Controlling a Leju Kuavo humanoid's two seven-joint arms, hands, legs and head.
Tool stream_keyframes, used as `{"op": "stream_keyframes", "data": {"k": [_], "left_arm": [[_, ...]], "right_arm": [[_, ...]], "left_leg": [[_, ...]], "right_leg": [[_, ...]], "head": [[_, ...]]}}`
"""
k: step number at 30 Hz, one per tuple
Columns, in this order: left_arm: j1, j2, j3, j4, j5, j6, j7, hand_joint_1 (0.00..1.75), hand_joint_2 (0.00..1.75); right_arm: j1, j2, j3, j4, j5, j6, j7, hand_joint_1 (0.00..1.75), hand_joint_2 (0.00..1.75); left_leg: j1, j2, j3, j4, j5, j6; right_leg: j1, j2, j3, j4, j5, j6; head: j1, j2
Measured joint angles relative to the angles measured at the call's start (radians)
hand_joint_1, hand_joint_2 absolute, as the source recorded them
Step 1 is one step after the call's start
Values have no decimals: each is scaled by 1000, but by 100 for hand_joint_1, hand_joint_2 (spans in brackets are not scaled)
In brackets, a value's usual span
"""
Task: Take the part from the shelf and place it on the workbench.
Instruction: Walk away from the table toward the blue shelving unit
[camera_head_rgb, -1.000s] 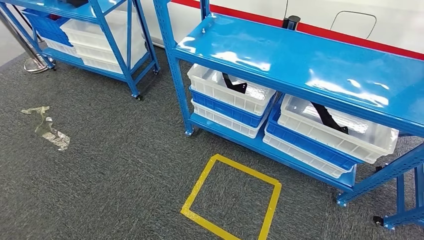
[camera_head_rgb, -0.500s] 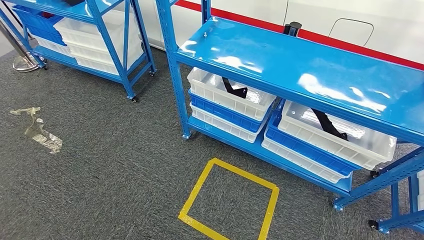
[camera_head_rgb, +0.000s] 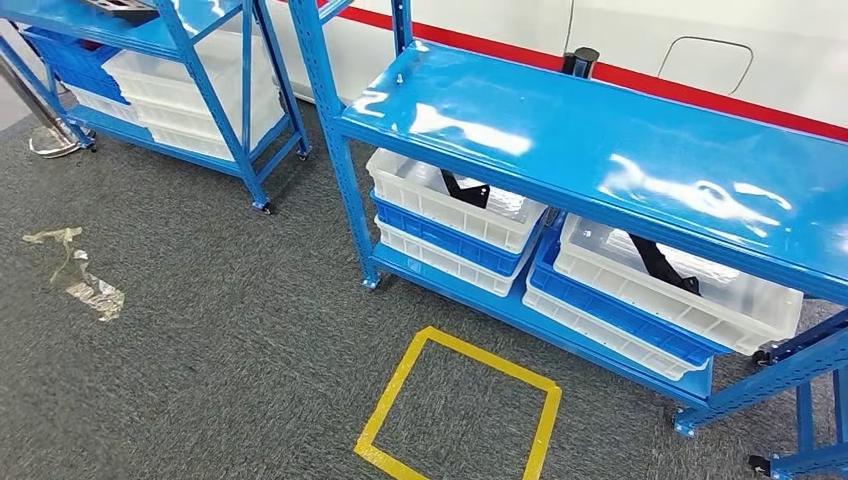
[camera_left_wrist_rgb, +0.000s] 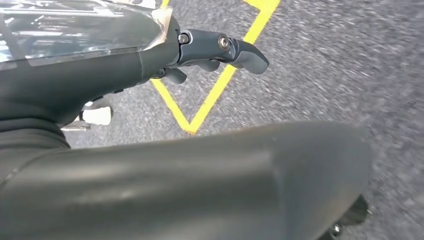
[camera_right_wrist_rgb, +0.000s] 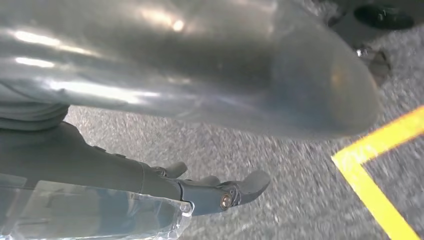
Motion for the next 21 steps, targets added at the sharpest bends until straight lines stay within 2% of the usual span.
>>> {"op": "stream_keyframes", "data": {"k": [2, 3, 4, 5, 7, 8, 9, 11, 13, 15, 17, 18, 19, 21], "left_arm": [[1, 0, 0, 0, 0, 0, 0, 0, 0], [2, 0, 0, 0, 0, 0, 0, 0, 0], [3, 0, 0, 0, 0, -1, 1, 0, 0], [4, 0, 0, 0, 0, -3, 1, 0, 0], [4, 1, 0, 0, 0, -6, 1, 0, 0], [4, 2, 0, 0, -1, -5, 1, 0, 0], [3, 3, 0, 0, -2, -3, 1, 0, 0], [3, 4, -1, 0, -6, 1, 1, 0, 0], [3, 5, -1, 0, -8, 3, 1, 0, 0], [4, 7, -1, 0, -11, 2, 0, 0, 0], [3, 7, -3, 0, -14, 2, 0, 0, 0], [3, 7, -5, 0, -15, 1, 0, 0, 0], [3, 6, -6, 0, -15, 1, 0, 0, 0], [3, 7, -8, 0, -15, -1, 0, 0, 0]], "right_arm": [[0, 0, 0, 0, 0, -1, 0, 0, 0], [1, 0, 0, 0, 0, -1, 0, 0, 0], [3, 0, 0, 0, 0, -1, 0, 0, 0], [4, 0, 0, 0, -1, -1, 0, 0, 0], [5, 1, 0, 0, -3, -1, -1, 0, 0], [5, 2, 0, 0, -4, -1, -1, 0, 0], [4, 2, -1, 0, -4, -1, -2, 0, 0], [3, 1, -5, 0, -8, -1, -3, 0, 0], [5, 0, -13, 0, -12, -2, -5, 0, 0], [6, 2, -19, 0, -14, -3, -6, 0, 0], [5, 2, -23, 0, -14, -4, -8, 0, 0], [5, 2, -24, 0, -14, -4, -9, 0, 0], [5, 1, -26, 0, -15, -4, -10, 0, 0], [7, 0, -28, 0, -15, -5, -10, 0, 0]], "left_leg": [[2, 0, -84, 139, -49, -6], [3, -1, -124, 193, -59, -8], [4, -1, -149, 212, -47, -8], [5, -1, -155, 192, -15, -7], [5, -1, -118, 70, 78, 0], [4, -2, -94, 10, 109, 3], [2, -2, -76, -30, 125, 5], [-3, -4, -63, -54, 125, 5], [-10, -4, -63, -53, 123, 10], [-17, -4, -61, -55, 117, 23], [-13, 2, -49, -70, 118, 38], [-10, 7, -41, -79, 119, 44], [-7, 13, -35, -85, 120, 49], [-9, 25, -30, -87, 115, 56]], "right_leg": [[2, 0, 10, 0, -10, -12], [4, 1, 15, 0, -16, -15], [4, 2, 22, 0, -21, -15], [4, 4, 30, 0, -28, -13], [4, 9, 48, 0, -42, -7], [7, 11, 54, 0, -48, -3], [9, 12, 57, 0, -54, 3], [17, 12, 57, 0, -63, 8], [16, 10, 59, -6, -64, 11], [9, 11, 65, -20, -62, 24], [7, 10, 68, -14, -68, 34], [8, 9, 55, 14, -81, 34], [8, 8, 29, 66, -101, 31], [9, 7, -53, 202, -146, 26]], "head": [[-3, 0], [-3, 0], [-3, 0], [-3, 0], [-3, 0], [-3, 0], [-3, 0], [-2, 0], [-2, 0], [-2, 0], [-1, 0], [0, 0], [1, 0], [2, 0]]}}
